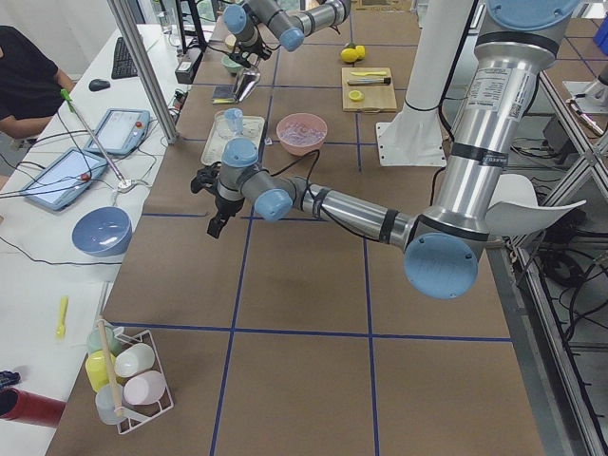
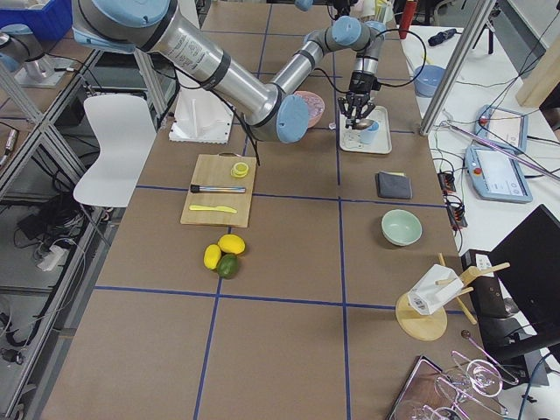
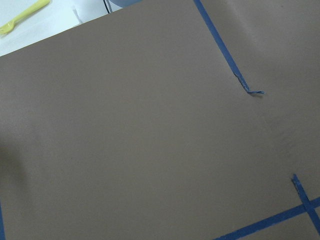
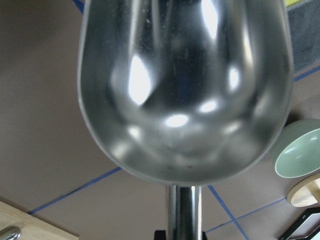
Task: Put ice in cup with scoop
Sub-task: 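Raise the emptied scoop away from the blue cup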
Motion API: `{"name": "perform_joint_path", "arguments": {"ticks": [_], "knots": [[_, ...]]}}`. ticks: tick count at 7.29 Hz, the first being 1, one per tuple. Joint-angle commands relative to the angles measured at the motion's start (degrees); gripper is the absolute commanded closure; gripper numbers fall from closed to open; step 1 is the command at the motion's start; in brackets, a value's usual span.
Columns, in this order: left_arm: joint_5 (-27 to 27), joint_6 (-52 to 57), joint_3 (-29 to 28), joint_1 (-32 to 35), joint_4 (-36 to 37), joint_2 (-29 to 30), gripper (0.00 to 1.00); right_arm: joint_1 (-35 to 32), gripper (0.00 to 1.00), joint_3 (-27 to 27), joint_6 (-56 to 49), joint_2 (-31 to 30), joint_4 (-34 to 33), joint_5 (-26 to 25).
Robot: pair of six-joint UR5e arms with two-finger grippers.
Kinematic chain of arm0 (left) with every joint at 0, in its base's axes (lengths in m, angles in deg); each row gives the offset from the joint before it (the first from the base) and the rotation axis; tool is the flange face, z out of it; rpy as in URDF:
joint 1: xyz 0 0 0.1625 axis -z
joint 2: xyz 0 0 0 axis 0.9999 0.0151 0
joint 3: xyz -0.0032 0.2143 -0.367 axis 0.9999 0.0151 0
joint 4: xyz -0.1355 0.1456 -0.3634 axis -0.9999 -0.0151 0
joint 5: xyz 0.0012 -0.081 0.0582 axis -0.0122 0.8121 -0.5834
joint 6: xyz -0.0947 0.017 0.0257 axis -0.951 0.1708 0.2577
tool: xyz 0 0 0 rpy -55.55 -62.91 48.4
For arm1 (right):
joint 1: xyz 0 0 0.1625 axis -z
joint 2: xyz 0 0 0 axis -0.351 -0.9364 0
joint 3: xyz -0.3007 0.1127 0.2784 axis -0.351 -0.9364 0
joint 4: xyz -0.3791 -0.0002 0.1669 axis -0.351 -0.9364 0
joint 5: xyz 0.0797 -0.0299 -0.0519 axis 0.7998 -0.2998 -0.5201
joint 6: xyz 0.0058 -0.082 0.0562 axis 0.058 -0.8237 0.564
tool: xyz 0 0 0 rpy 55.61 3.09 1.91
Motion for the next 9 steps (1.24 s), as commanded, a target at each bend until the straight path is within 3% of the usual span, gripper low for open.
{"name": "perform_joint_path", "arguments": {"ticks": [1,4,5,6,9], "knots": [[0.00,0.00,0.07,0.00,0.00,-0.03,0.00,0.00,1.00,-0.03,-1.48,0.31,-0.75,-1.18],[0.00,0.00,0.42,0.09,0.00,-0.03,0.00,-0.17,1.00,1.37,-2.81,-0.47,-1.72,-1.36],[0.09,0.00,0.51,0.18,0.00,-0.03,0.00,-1.05,1.00,7.82,-3.24,-4.13,-1.37,-0.49],[0.00,0.00,0.51,0.44,0.00,-0.03,0.00,-3.32,1.00,18.58,-4.21,-12.61,-0.76,5.61],[0.09,0.00,0.60,0.88,0.00,-0.03,0.00,-9.47,1.00,28.42,-1.60,-21.46,1.09,8.57]]}}
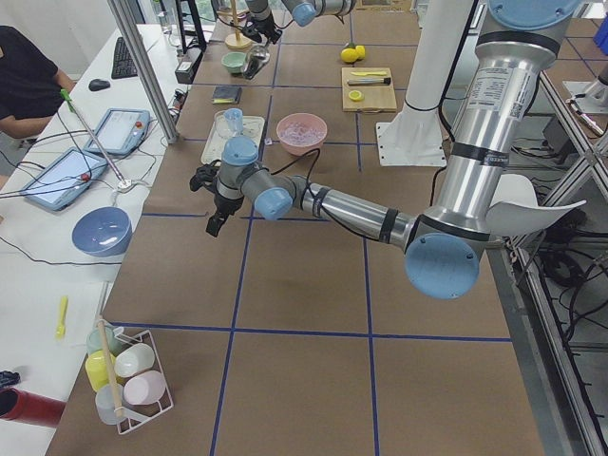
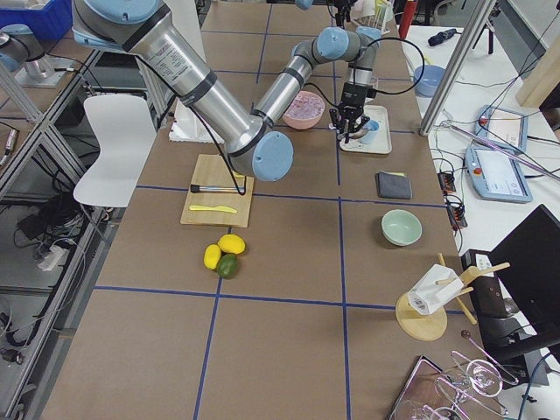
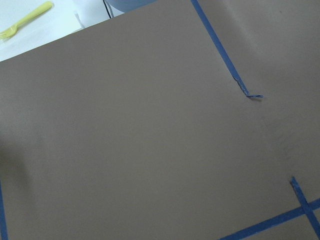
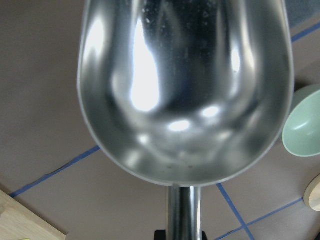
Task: Put ice in cup with scoop
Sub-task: 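Raise the emptied scoop away from the blue cup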
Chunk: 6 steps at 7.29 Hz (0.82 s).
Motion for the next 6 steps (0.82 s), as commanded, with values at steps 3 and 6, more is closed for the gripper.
{"name": "perform_joint_path", "arguments": {"ticks": [3,6], "knots": [[3.10,-0.09,1.20,1.98,0.00,-0.09,0.00,-7.00,1.00,10.22,12.93,-11.03,0.55,4.60],[3.10,-0.09,1.47,2.42,-0.09,-0.26,0.00,-8.41,1.00,4.09,19.82,-11.74,0.55,7.51]]}}
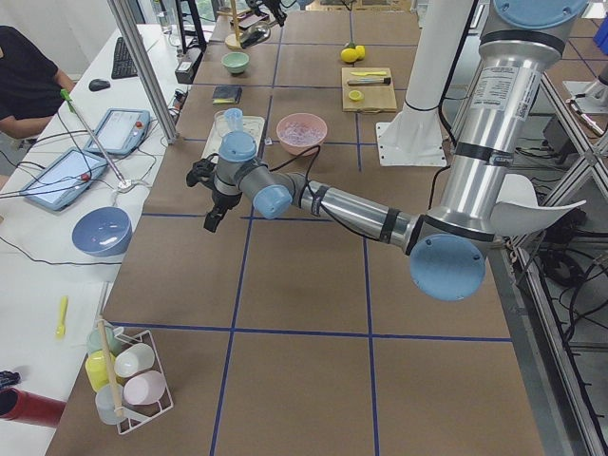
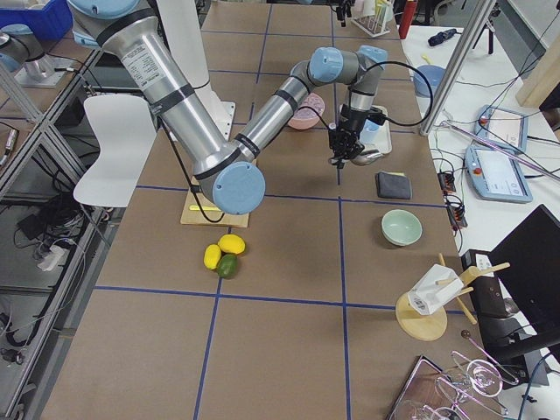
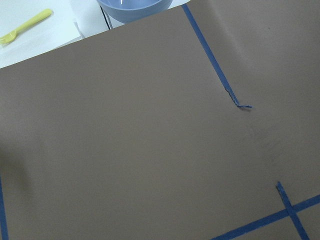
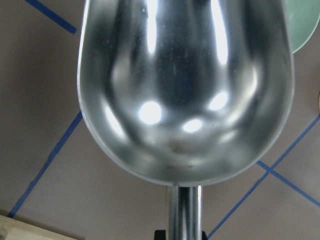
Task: Put ice in cup with scoop
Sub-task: 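Carry the scoop back and lower it onto the table near the board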
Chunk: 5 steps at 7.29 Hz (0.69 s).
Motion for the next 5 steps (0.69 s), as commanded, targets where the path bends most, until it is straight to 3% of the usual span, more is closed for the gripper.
{"name": "perform_joint_path", "arguments": {"ticks": [1,2,4,5], "knots": [[0.03,0.00,0.58,0.10,0.06,-0.12,0.00,-0.75,1.00,-2.16,12.57,-3.00,0.04,4.89],[0.03,-0.09,1.46,0.19,0.06,-0.12,0.00,-1.01,1.00,-0.42,19.17,-6.86,2.47,10.50],[0.03,-0.09,1.73,0.28,0.06,-0.12,0.00,-0.66,1.00,7.31,33.93,-22.82,19.11,13.09],[0.03,-0.09,2.08,0.28,0.06,-0.12,0.00,0.99,1.00,9.25,38.79,-27.94,26.77,14.32]]}}
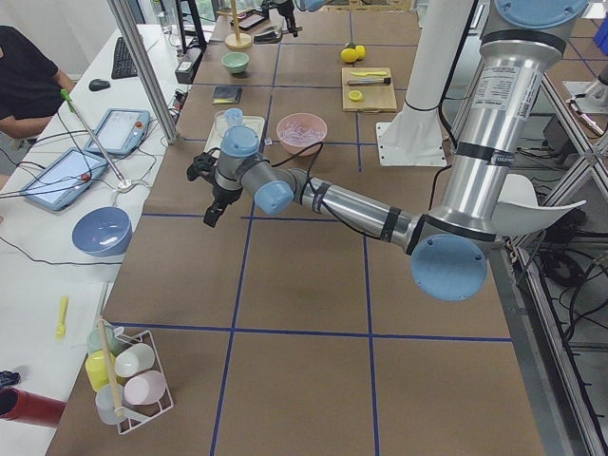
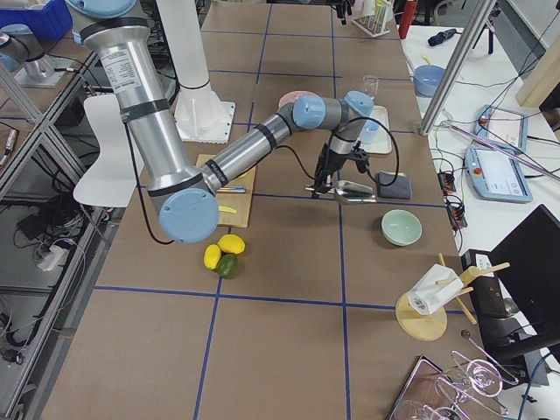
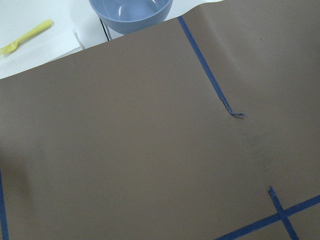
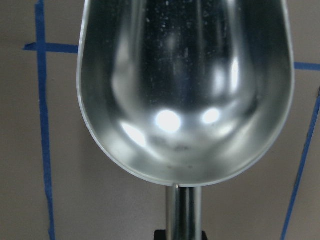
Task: Put ice in cup with scoop
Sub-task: 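Carry the scoop back and lower it onto the table near the board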
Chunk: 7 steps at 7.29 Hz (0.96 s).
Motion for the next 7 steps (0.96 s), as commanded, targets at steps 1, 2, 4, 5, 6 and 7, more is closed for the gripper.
{"name": "perform_joint_path", "arguments": {"ticks": [1,2,4,5,6,7], "knots": [[-0.09,-0.09,0.35,0.02,0.00,0.00,0.00,4.89,1.00,4.04,12.45,-10.87,14.04,1.64],[-0.09,-0.09,0.35,0.02,0.00,-0.09,0.00,8.06,1.00,4.22,17.72,-13.43,20.26,1.55],[-0.09,-0.09,0.35,0.02,0.00,-0.62,0.00,14.66,1.00,3.78,24.34,-16.87,28.04,0.67],[-0.09,-0.09,0.35,0.02,0.00,-0.62,0.00,16.42,1.00,3.52,24.71,-17.23,28.06,0.76],[-0.09,-0.09,0.35,0.02,-0.09,-0.79,0.00,16.79,1.00,3.08,24.71,-17.24,27.97,0.93],[-0.09,-0.09,0.35,0.02,-0.09,-0.79,0.00,17.14,1.00,1.86,24.80,-17.15,27.97,1.28]]}}
